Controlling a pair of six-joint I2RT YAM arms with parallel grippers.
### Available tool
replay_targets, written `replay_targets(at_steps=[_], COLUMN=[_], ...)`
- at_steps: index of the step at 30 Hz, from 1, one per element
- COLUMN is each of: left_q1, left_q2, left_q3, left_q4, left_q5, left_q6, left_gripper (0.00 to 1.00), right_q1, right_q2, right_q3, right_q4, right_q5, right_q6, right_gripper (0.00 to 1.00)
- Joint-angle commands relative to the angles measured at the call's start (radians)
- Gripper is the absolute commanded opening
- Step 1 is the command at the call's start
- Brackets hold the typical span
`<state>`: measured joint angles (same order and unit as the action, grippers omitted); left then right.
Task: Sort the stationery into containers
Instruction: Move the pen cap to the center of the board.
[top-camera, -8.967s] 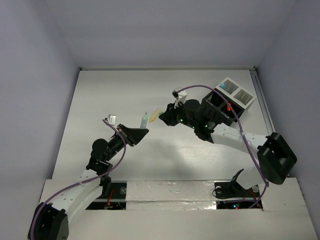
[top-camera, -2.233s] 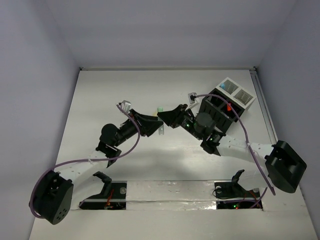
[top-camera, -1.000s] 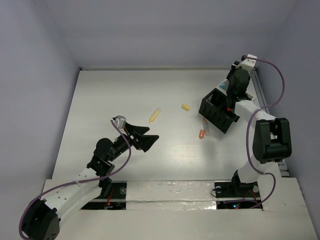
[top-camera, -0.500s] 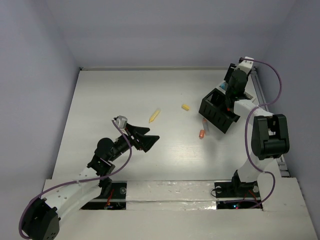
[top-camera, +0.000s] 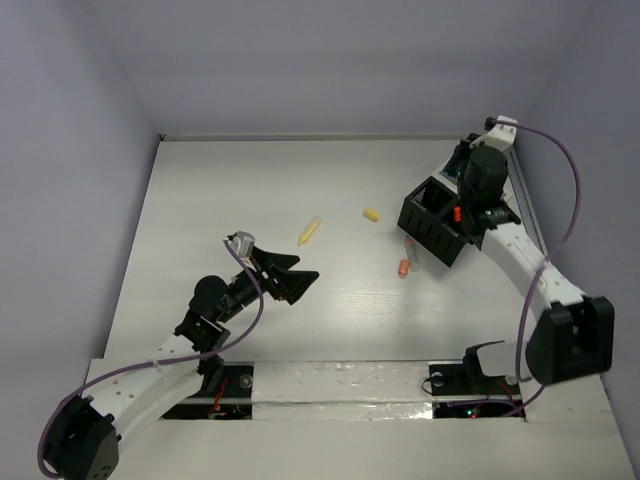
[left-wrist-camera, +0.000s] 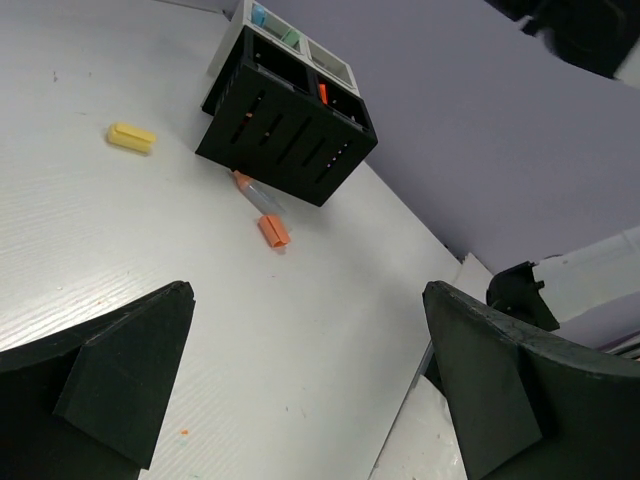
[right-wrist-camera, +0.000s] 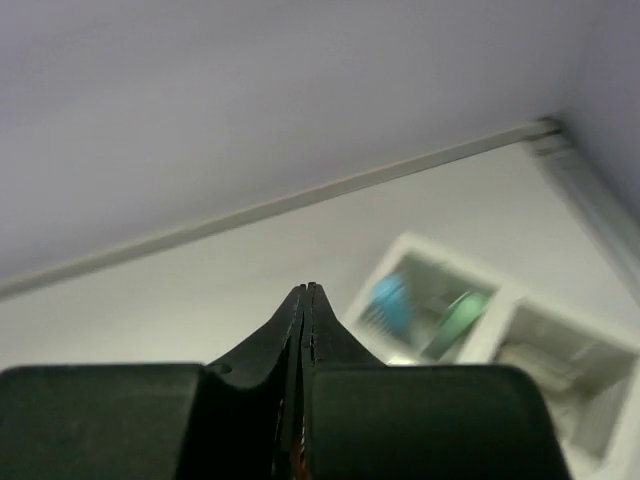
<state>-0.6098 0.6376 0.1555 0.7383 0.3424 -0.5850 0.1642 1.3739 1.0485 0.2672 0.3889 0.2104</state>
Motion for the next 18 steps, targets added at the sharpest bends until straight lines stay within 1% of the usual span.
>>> replay_targets(at_steps=[1, 2, 3, 4, 6, 7, 9, 10, 12, 13, 15, 18], left_q1=[-0.005, -0.005, -0.005, -0.005, -0.005, -0.005, -0.005, -0.005, -0.005, -0.005, -0.005, -0.015], left_q2=[-0.009, -0.009, -0.007, -0.007, -0.007, -0.007, -0.007, -0.009, -0.009, -0.009, -0.009, -0.009], left_q3=[0.009, 0.007, 0.007, 0.007, 0.007, 0.007, 0.007, 0.007, 0.007, 0.007, 0.004, 0.004], left_q4=[0.039, 0.039, 0.041, 0.041, 0.047, 0.049, 0.05, 0.052, 0.053, 0.056, 0.058, 0.064], left_q5=[0.0, 0.0, 0.001, 0.001, 0.007, 0.009, 0.012, 0.013, 0.017, 0.018, 0.021, 0.027], left_q6=[0.01, 0.01, 0.008, 0.008, 0.005, 0.004, 0.002, 0.002, 0.001, -0.001, -0.003, -0.006], left_gripper=[0.99, 0.99, 0.99, 0.99, 0.98, 0.98, 0.98, 0.98, 0.98, 0.98, 0.98, 0.98], right_q1=[0.118, 0.141, 0.174, 0.185, 0.205, 0.205, 0.205, 0.205, 0.205, 0.205, 0.205, 0.205], right_q2=[-0.142, -0.165, -0.194, -0.206, -0.226, -0.245, -0.263, -0.268, -0.265, -0.26, -0.237, -0.184], right_q3=[-0.096, -0.12, -0.149, -0.16, -0.185, -0.205, -0.234, -0.257, -0.28, -0.289, -0.301, -0.295], right_q4=[-0.207, -0.232, -0.317, -0.357, -0.42, -0.489, -0.532, -0.566, -0.594, -0.599, -0.606, -0.611], right_q5=[-0.157, -0.182, -0.22, -0.234, -0.274, -0.284, -0.289, -0.273, -0.205, -0.184, -0.165, -0.179], right_q6=[0.142, 0.176, 0.208, 0.208, 0.233, 0.245, 0.262, 0.264, 0.264, 0.264, 0.265, 0.265], right_gripper=[0.0, 0.0, 0.0, 0.0, 0.0, 0.0, 0.04, 0.12, 0.23, 0.32, 0.41, 0.49])
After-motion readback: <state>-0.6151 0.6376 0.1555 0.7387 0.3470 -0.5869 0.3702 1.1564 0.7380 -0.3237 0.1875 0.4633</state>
